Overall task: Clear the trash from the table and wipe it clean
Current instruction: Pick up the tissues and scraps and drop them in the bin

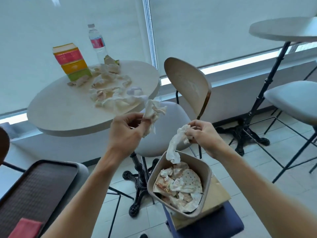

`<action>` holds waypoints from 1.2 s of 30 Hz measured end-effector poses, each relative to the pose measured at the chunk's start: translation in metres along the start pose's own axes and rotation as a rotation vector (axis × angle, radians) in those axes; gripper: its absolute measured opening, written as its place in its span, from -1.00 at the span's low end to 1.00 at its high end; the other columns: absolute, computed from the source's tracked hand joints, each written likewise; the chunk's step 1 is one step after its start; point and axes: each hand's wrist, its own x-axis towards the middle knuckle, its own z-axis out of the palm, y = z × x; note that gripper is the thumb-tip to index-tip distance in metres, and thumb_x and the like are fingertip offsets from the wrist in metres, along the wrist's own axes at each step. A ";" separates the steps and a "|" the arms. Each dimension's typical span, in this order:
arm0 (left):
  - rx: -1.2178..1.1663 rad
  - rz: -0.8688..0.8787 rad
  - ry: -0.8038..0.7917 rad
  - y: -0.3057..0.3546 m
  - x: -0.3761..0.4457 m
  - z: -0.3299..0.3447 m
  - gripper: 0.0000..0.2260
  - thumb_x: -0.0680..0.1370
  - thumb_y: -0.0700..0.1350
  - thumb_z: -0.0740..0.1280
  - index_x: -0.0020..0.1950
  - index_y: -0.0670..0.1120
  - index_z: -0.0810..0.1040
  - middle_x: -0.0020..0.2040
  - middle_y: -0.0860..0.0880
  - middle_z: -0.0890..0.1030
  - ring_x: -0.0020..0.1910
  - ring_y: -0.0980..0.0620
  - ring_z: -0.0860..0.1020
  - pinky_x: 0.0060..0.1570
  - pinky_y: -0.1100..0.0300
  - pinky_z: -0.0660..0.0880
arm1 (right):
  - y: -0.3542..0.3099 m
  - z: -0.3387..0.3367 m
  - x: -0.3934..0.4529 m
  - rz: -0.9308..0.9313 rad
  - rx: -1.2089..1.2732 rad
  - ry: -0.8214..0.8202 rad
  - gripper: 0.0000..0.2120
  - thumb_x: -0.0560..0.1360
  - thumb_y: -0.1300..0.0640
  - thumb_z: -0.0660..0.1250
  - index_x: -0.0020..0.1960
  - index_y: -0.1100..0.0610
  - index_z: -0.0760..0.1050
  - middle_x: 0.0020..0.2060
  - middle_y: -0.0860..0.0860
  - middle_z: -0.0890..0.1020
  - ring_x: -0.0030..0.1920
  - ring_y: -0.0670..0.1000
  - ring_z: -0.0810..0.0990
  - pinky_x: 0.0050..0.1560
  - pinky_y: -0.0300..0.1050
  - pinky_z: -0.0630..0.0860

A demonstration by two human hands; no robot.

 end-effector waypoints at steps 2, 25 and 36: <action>-0.019 -0.041 -0.035 -0.006 -0.006 0.011 -0.95 0.50 -0.05 0.45 -0.15 0.07 0.69 -0.26 -0.13 0.69 -0.33 0.02 0.58 -0.26 0.11 0.57 | 0.022 0.007 0.003 0.050 -0.097 -0.022 -0.92 0.53 0.30 0.34 -0.04 0.17 0.59 -0.21 0.15 0.58 -0.17 0.07 0.63 0.00 0.09 0.65; 0.319 -0.165 -0.338 -0.058 -0.005 0.014 -0.90 0.50 0.03 0.43 0.01 0.14 0.61 -0.07 0.18 0.65 -0.21 0.22 0.60 -0.15 0.28 0.59 | -0.058 0.034 0.020 -0.129 -0.287 -0.048 -0.87 0.58 0.20 0.31 0.09 0.10 0.59 -0.03 0.17 0.66 0.00 0.06 0.65 0.11 -0.02 0.57; 0.395 0.086 -0.055 -0.002 0.089 -0.109 -0.94 0.48 -0.04 0.46 -0.07 0.10 0.67 -0.21 0.15 0.65 -0.23 0.20 0.59 -0.29 0.43 0.48 | -0.143 0.101 0.051 -0.339 -0.638 -0.114 -0.71 0.49 -0.07 0.41 0.19 -0.07 0.58 -0.01 -0.08 0.59 -0.11 -0.15 0.55 -0.09 -0.29 0.48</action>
